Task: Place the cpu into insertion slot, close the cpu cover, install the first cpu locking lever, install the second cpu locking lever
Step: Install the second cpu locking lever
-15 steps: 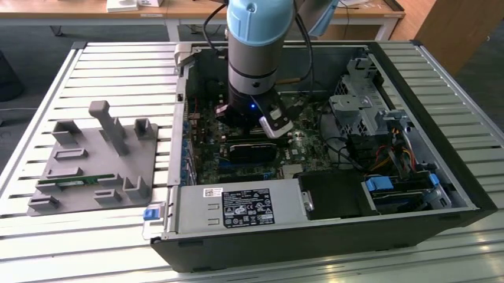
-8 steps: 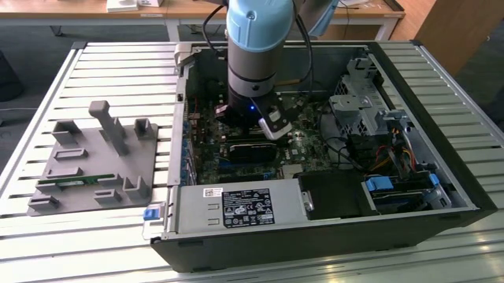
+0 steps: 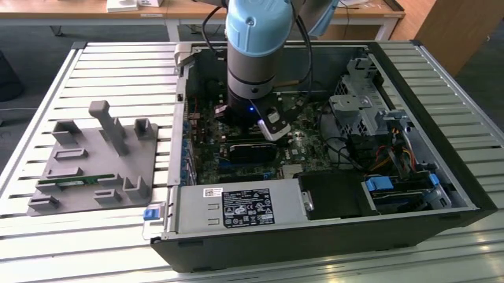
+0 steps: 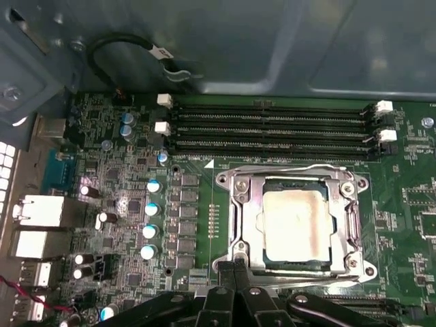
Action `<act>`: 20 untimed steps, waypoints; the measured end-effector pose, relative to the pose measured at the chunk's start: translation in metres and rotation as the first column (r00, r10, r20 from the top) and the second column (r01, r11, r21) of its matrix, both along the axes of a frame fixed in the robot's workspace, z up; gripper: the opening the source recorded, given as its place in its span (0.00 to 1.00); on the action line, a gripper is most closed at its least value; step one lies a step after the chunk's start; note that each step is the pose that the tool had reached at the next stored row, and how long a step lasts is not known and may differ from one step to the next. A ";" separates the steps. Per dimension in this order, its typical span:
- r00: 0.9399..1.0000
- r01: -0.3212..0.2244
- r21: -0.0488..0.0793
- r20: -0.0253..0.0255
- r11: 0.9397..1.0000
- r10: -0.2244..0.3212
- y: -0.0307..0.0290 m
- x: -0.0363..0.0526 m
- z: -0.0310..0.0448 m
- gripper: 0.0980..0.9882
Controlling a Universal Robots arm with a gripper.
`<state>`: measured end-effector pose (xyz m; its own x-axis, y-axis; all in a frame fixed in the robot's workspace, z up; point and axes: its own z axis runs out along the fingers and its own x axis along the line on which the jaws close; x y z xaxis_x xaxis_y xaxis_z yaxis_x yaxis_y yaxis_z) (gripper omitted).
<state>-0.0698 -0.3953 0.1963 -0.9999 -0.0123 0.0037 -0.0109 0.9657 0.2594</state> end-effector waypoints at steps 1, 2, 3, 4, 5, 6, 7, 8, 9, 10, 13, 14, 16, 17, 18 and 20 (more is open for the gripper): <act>1.000 0.000 0.001 0.000 1.000 0.000 0.0000 -0.0001 0.0000 0.01; 1.000 0.000 0.001 0.000 1.000 0.000 0.0001 -0.0001 0.0002 0.01; 1.000 0.000 0.001 0.000 1.000 0.000 0.0000 -0.0002 0.0010 0.01; 1.000 0.000 0.000 0.000 1.000 0.000 0.0000 -0.0002 0.0021 0.01; 1.000 0.000 -0.001 0.000 1.000 0.000 0.0000 -0.0002 0.0038 0.01; 1.000 0.000 -0.003 0.000 1.000 0.000 0.0000 -0.0001 0.0059 0.01; 1.000 0.000 -0.005 0.000 1.000 0.000 0.0000 -0.0001 0.0086 0.01; 1.000 0.000 -0.006 0.000 1.000 0.000 0.0000 -0.0002 0.0118 0.01; 1.000 0.000 -0.007 0.000 1.000 0.000 0.0000 -0.0002 0.0151 0.01; 1.000 0.000 -0.007 0.000 1.000 0.000 0.0000 -0.0002 0.0188 0.01; 1.000 0.000 -0.008 0.000 1.000 0.000 0.0000 -0.0002 0.0278 0.01; 1.000 0.000 -0.008 0.000 1.000 0.000 0.0000 0.0000 0.0281 0.01; 1.000 0.000 -0.008 0.000 1.000 0.000 0.0000 0.0030 0.0281 0.01; 1.000 0.000 -0.008 -0.001 1.000 0.000 0.0000 0.0062 0.0281 0.01; 1.000 0.000 -0.008 -0.002 1.000 0.000 0.0000 0.0096 0.0281 0.01; 1.000 0.000 -0.008 -0.003 1.000 0.000 0.0000 0.0154 0.0281 0.01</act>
<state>-0.0544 -0.3953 0.2244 -0.9999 -0.0121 0.0069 -0.0100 0.9677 0.2519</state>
